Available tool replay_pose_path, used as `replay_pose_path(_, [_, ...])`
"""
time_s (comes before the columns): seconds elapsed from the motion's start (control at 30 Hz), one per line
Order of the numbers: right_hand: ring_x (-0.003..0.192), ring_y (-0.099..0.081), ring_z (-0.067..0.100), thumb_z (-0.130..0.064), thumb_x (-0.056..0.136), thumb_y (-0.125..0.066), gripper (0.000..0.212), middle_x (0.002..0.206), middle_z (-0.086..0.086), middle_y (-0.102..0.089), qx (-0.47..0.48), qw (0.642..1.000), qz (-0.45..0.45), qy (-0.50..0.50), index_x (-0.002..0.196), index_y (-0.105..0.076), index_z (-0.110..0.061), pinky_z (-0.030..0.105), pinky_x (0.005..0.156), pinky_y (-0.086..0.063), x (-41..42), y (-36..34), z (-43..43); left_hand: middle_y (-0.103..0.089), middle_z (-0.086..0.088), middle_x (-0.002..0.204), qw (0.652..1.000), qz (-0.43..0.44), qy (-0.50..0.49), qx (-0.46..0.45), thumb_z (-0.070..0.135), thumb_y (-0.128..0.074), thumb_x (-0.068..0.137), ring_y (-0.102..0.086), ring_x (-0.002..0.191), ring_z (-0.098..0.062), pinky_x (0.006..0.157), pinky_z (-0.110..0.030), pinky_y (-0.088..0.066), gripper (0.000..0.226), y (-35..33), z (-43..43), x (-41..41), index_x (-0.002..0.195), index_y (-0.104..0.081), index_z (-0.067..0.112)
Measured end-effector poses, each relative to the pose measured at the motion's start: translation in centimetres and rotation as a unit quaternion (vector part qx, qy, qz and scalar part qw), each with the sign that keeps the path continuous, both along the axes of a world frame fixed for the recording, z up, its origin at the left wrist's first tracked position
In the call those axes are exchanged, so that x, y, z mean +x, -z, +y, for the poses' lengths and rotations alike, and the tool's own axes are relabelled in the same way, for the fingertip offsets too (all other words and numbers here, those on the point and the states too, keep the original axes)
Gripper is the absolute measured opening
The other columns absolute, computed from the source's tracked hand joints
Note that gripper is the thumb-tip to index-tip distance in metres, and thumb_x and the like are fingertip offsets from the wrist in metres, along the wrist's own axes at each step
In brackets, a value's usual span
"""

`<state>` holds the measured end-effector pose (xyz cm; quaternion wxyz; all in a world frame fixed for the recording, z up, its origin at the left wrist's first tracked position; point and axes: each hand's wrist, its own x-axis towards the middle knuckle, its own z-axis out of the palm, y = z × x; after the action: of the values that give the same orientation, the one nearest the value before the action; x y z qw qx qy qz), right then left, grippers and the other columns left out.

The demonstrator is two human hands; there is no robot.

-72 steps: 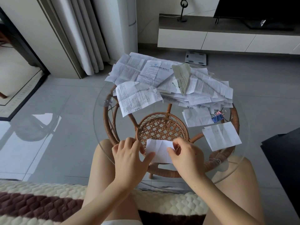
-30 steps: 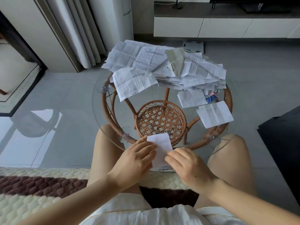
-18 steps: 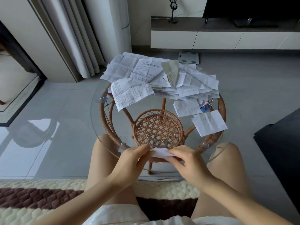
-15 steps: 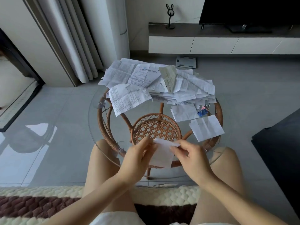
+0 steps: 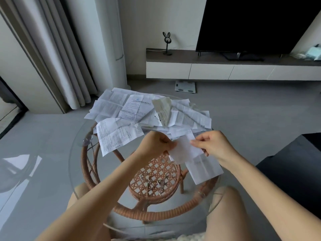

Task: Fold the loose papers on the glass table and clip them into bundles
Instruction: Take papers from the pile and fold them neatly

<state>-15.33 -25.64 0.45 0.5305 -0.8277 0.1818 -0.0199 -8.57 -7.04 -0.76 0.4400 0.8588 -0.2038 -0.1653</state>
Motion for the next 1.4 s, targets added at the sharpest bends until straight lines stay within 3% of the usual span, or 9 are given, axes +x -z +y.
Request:
replay_pose_path(0.07, [0.040,-0.043,0.004,-0.007,0.083,-0.070,0.011,0.050,0.001,-0.052,-0.012,1.000,0.014,0.003,0.072,-0.068,-0.003,0.016,0.043,-0.038,1.2,0.0,-0.7,-0.071,-0.013,0.076,1.000,-0.017,-0.022,-0.003,0.014,-0.065,0.088,-0.062,0.064,-0.020,0.063,-0.028,-0.051,0.018,-0.1,-0.9,1.2,0.078,-0.072,0.002])
replay_pose_path(0.17, [0.053,-0.052,0.008,-0.016,0.079,-0.075,0.008,0.058,-0.005,-0.060,-0.136,0.990,-0.030,-0.002,0.074,-0.073,-0.011,0.023,0.056,-0.042,2.6,0.5,-2.0,-0.070,-0.005,0.082,0.977,-0.205,-0.043,-0.027,0.009,-0.067,0.086,-0.057,0.070,-0.012,0.067,-0.026,-0.048,0.008,-0.2,-1.9,2.1,0.086,-0.075,0.005])
replay_pose_path(0.27, [0.061,-0.060,0.005,-0.013,0.075,-0.079,0.008,0.070,-0.008,-0.070,-0.241,0.959,-0.149,-0.014,0.082,-0.077,-0.017,0.015,0.058,-0.044,2.9,1.0,-3.2,-0.064,-0.002,0.076,0.890,-0.446,0.026,-0.093,0.014,-0.068,0.082,-0.051,0.072,-0.012,0.066,-0.023,-0.042,0.010,0.4,-1.8,2.9,0.079,-0.076,0.009])
replay_pose_path(0.37, [0.067,-0.070,0.017,0.005,0.073,-0.069,0.016,0.076,0.002,-0.074,-0.383,0.861,-0.307,-0.132,0.079,-0.077,-0.008,0.023,0.060,-0.055,3.1,2.8,-4.3,-0.066,-0.006,0.082,0.812,-0.564,0.141,-0.060,0.014,-0.059,0.088,-0.058,0.077,-0.020,0.069,-0.030,-0.046,0.019,3.1,-1.5,3.2,0.080,-0.073,0.005])
replay_pose_path(0.5, [0.068,-0.069,0.020,-0.004,0.095,-0.042,0.037,0.075,0.007,-0.071,-0.510,0.721,-0.388,-0.264,0.076,-0.074,-0.004,0.027,0.060,-0.058,3.9,4.8,-5.9,-0.072,-0.009,0.093,0.774,-0.593,0.221,-0.021,0.009,-0.056,0.091,-0.068,0.091,-0.025,0.085,-0.035,-0.054,0.019,6.8,-0.9,2.3,0.091,-0.074,0.003])
replay_pose_path(0.73, [0.059,-0.059,0.023,0.011,0.074,-0.062,0.017,0.066,0.006,-0.059,-0.580,0.666,-0.307,-0.353,0.069,-0.063,-0.006,0.033,0.051,-0.051,5.1,6.6,-6.6,-0.074,-0.007,0.094,0.807,-0.529,0.263,0.007,0.012,-0.050,0.087,-0.071,0.090,-0.021,0.086,-0.033,-0.055,0.027,8.6,-1.2,1.2,0.091,-0.076,0.005])
replay_pose_path(0.97, [0.060,-0.040,0.018,0.012,0.056,-0.061,0.031,0.056,-0.003,-0.045,-0.620,0.649,-0.264,-0.353,0.045,-0.050,-0.014,0.027,0.064,-0.033,4.5,5.4,-4.4,-0.074,-0.007,0.096,0.863,-0.424,0.275,0.016,-0.005,-0.065,0.073,-0.069,0.095,-0.020,0.083,-0.030,-0.056,0.023,8.7,-1.1,1.1,0.091,-0.076,0.004])
replay_pose_path(1.2, [0.095,-0.054,0.018,-0.022,0.083,-0.063,0.017,0.094,-0.007,-0.067,-0.479,0.795,-0.113,-0.355,0.095,-0.075,-0.024,0.030,0.087,-0.032,4.9,5.6,-2.0,-0.072,0.000,0.092,0.925,-0.333,0.179,-0.031,0.032,-0.053,0.091,-0.064,0.085,-0.013,0.081,-0.022,-0.050,0.031,7.7,-1.6,1.1,0.080,-0.074,0.012])
replay_pose_path(1.4, [0.106,-0.055,0.019,-0.026,0.085,-0.067,0.018,0.114,-0.007,-0.066,-0.455,0.821,-0.028,-0.344,0.101,-0.074,-0.023,0.024,0.092,-0.035,5.3,5.5,-2.1,-0.071,-0.001,0.085,0.938,-0.316,0.143,0.018,0.026,-0.061,0.083,-0.068,0.080,-0.021,0.069,-0.031,-0.055,0.020,8.5,-1.4,1.4,0.075,-0.072,0.011])
